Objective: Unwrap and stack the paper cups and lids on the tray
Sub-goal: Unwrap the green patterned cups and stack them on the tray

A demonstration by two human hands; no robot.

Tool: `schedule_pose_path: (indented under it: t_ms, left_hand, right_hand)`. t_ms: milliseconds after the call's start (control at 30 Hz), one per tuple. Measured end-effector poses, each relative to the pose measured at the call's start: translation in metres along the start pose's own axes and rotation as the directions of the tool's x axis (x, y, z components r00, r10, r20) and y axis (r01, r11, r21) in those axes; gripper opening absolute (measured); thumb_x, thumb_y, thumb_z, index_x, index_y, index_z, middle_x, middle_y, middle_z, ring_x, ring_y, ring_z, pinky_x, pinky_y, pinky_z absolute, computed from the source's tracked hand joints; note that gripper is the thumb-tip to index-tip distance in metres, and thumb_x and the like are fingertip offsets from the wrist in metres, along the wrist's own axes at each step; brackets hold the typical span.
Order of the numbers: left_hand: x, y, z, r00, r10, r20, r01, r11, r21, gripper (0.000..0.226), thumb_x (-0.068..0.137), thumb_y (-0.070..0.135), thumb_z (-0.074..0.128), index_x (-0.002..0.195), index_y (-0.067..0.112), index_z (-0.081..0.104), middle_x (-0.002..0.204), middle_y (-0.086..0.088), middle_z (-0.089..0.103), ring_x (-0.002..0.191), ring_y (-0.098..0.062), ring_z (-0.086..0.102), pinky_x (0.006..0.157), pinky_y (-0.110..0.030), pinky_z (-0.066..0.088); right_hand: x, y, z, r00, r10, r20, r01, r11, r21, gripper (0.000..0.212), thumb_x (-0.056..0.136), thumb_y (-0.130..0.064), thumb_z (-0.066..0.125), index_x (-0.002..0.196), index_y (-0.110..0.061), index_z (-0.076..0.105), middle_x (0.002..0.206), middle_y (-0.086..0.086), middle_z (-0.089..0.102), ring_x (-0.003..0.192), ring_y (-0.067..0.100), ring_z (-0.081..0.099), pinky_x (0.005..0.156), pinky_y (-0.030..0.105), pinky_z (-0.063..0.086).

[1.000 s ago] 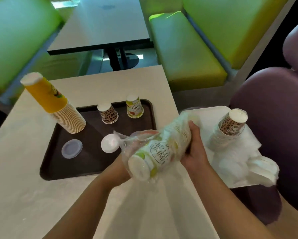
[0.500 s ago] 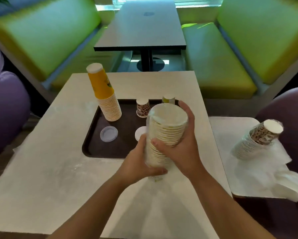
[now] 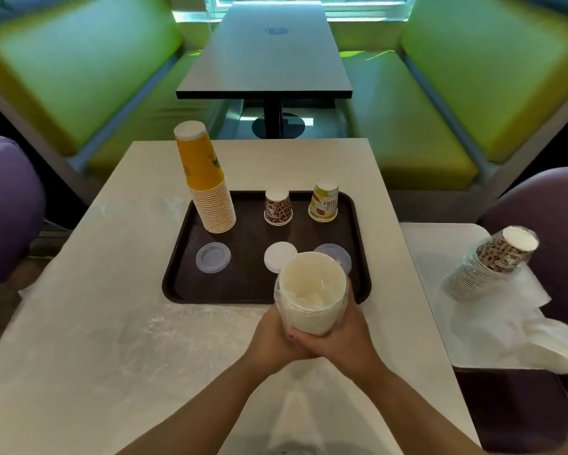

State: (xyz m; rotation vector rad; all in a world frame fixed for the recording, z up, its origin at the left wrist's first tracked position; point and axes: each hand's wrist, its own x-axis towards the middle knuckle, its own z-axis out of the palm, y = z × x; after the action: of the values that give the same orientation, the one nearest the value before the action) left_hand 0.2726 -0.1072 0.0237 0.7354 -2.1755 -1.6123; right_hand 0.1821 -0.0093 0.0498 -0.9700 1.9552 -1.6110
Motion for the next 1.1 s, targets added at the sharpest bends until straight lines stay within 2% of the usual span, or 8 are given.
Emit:
schedule_pose_path:
  t_ms: [167,367,500,567,700,900,1000,1100]
  left_hand:
    - [0.001,-0.009,0.006,0.996,-0.086,-0.007,0.086,0.996,-0.004,0.050,0.059,0.019,0.088,0.097,0.033,0.058,0.093,0.020,0.064,0.090,0.014,0.060,0.070,-0.005,0.046]
    - [0.002,-0.023,0.010,0.981,-0.195,0.026,0.195,0.981,-0.008,0.035,0.074,0.002,0.078,0.086,0.029,0.059,0.084,0.017,0.062,0.079,0.002,0.062,0.064,-0.007,0.046]
    - [-0.001,-0.031,0.006,0.972,-0.142,0.185,0.133,0.989,0.063,0.075,0.050,0.026,0.093,0.113,0.020,0.053,0.110,0.004,0.061,0.104,-0.008,0.058,0.082,-0.012,0.047]
    - [-0.004,-0.033,-0.001,0.984,-0.090,0.151,0.078,0.993,0.090,0.106,0.040,0.043,0.094,0.129,0.013,0.045,0.123,0.002,0.055,0.115,-0.006,0.053,0.091,-0.015,0.045]
    - [-0.010,-0.014,-0.008,1.000,0.004,0.023,-0.004,1.000,0.029,0.110,0.038,0.035,0.094,0.128,-0.001,0.044,0.118,0.003,0.058,0.114,0.000,0.054,0.086,-0.005,0.041]
    - [-0.002,-0.003,0.000,0.994,-0.059,-0.088,0.058,0.998,-0.019,0.074,0.043,0.010,0.095,0.099,0.033,0.053,0.086,0.030,0.065,0.092,0.018,0.056,0.071,-0.003,0.043]
    - [-0.004,-0.013,0.005,0.994,-0.077,-0.072,0.076,0.997,-0.017,0.069,0.045,0.016,0.095,0.097,0.034,0.052,0.085,0.032,0.065,0.091,0.018,0.057,0.069,-0.003,0.044]
    - [-0.003,-0.021,0.009,0.995,-0.088,-0.040,0.088,0.996,-0.009,0.064,0.047,0.017,0.092,0.097,0.032,0.055,0.091,0.039,0.062,0.091,0.014,0.059,0.070,-0.005,0.045]
  right_hand:
    - [-0.007,0.029,0.004,0.994,0.110,-0.014,-0.111,0.988,-0.105,0.089,0.049,-0.020,0.094,0.126,-0.014,0.047,0.100,-0.026,0.055,0.093,-0.023,0.052,0.070,-0.001,0.041]
    - [-0.010,0.050,0.011,0.965,0.260,-0.034,-0.262,0.962,-0.082,0.087,0.041,-0.048,0.085,0.116,-0.013,0.057,0.094,-0.014,0.068,0.091,-0.003,0.064,0.069,0.012,0.051]
    - [-0.012,0.068,0.013,0.952,0.304,-0.040,-0.307,0.949,-0.079,0.073,0.041,-0.043,0.085,0.105,-0.016,0.062,0.086,-0.015,0.069,0.086,-0.004,0.065,0.067,0.012,0.051]
    - [-0.013,0.075,0.014,0.937,0.347,-0.023,-0.348,0.936,-0.056,0.063,0.044,-0.035,0.087,0.100,-0.020,0.063,0.084,-0.014,0.070,0.085,-0.001,0.066,0.068,0.016,0.053]
    - [-0.018,0.091,0.017,0.916,0.400,0.028,-0.400,0.916,-0.015,0.061,0.047,-0.038,0.078,0.094,-0.001,0.065,0.080,0.000,0.071,0.079,0.020,0.068,0.064,0.031,0.053]
    - [-0.016,0.082,0.016,0.885,0.448,0.124,-0.452,0.892,-0.001,0.082,0.046,-0.052,0.083,0.109,-0.004,0.061,0.093,0.005,0.069,0.092,0.028,0.066,0.075,0.038,0.056]
    - [-0.014,0.063,0.003,0.903,0.367,0.223,-0.360,0.930,-0.070,0.099,0.045,-0.061,0.085,0.124,-0.014,0.048,0.109,-0.008,0.059,0.103,0.008,0.059,0.081,0.019,0.049]
    - [-0.015,0.039,-0.017,0.922,0.267,0.282,-0.249,0.963,-0.100,0.110,0.056,-0.029,0.090,0.137,-0.039,0.017,0.136,-0.023,0.034,0.116,-0.021,0.038,0.085,0.000,0.037]
